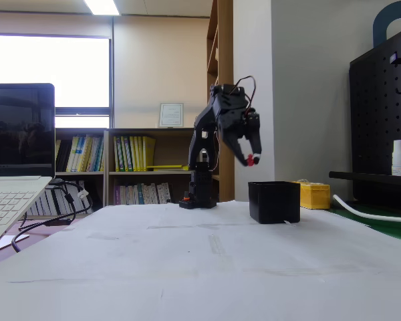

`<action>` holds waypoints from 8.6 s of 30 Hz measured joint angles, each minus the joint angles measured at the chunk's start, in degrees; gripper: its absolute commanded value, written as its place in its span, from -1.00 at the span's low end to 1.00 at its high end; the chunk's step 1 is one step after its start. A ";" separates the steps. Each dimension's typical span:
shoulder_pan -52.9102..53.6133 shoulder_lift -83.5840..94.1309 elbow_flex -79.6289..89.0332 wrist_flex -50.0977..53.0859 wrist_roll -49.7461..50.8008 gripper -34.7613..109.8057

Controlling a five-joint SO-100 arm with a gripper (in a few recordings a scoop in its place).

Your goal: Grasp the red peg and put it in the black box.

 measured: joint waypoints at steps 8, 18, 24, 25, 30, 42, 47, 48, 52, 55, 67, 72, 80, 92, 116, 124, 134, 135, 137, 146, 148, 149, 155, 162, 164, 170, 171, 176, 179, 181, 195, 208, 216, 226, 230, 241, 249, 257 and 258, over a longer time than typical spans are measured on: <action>-11.43 -3.08 0.00 10.63 9.05 -0.52; -21.36 -3.16 -6.50 16.35 16.79 -0.52; -22.94 -3.16 -13.45 16.44 18.28 -0.52; -22.94 -3.16 -13.97 16.35 18.28 -0.52; -22.94 -3.16 -16.52 15.56 17.84 -0.52; -21.88 -3.16 -16.96 10.72 21.09 0.01; -21.62 -3.52 -16.96 10.90 20.13 0.23; -21.62 -3.69 -16.96 10.90 19.95 0.26; -21.53 -4.04 -16.96 10.90 19.60 0.19; -21.53 -4.04 -16.96 10.46 19.51 -0.31; -18.98 -9.49 -19.78 11.60 19.07 -0.52; -13.97 -18.19 -26.89 10.46 13.97 -0.52; 2.99 -35.42 -46.14 0.53 1.49 -0.52; 16.26 -62.23 -93.08 -16.26 -8.79 -0.52; 16.88 -115.22 -131.04 -8.96 -14.77 -0.52; 16.96 -115.22 -131.04 -8.44 -14.50 -0.50; 16.52 -115.22 -131.04 -8.44 -13.89 -0.50; 16.52 -115.22 -131.04 -8.44 -13.89 -0.50; 16.52 -115.22 -131.04 -8.44 -13.89 -0.50; 16.52 -115.22 -131.04 -8.44 -13.89 -0.50; 16.52 -115.22 -131.04 -8.44 -13.89 -0.50; 16.52 -115.22 -131.04 -8.44 -13.89 -0.50; 16.52 -115.22 -131.04 -8.44 -13.89 -0.50; 16.52 -115.22 -131.04 -8.44 -13.89 -0.50; 16.52 -115.22 -131.04 -8.44 -13.89 -0.50; 16.52 -115.22 -131.04 -8.44 -13.89 -0.50; 16.52 -115.22 -131.04 -8.44 -13.89 -0.50; 16.52 -115.22 -131.04 -8.44 -13.89 -0.50; 16.52 -115.22 -131.04 -8.44 -13.89 -0.50; 16.52 -115.22 -131.04 -8.44 -13.89 -0.50; 16.52 -115.22 -131.04 -8.44 -13.89 -0.50; 16.52 -115.22 -131.04 -8.44 -13.89 -0.50; 16.52 -115.22 -131.04 -8.44 -13.89 -0.50; 16.52 -115.22 -131.04 -8.44 -13.89 -0.50; 16.52 -115.22 -131.04 -8.44 -13.89 -0.50; 16.52 -115.22 -131.04 -8.44 -13.89 -0.50; 16.52 -115.22 -131.04 -8.44 -13.89 -0.50; 16.52 -115.22 -131.04 -8.44 -13.89 -0.50; 16.52 -115.22 -131.04 -8.44 -13.89 -0.50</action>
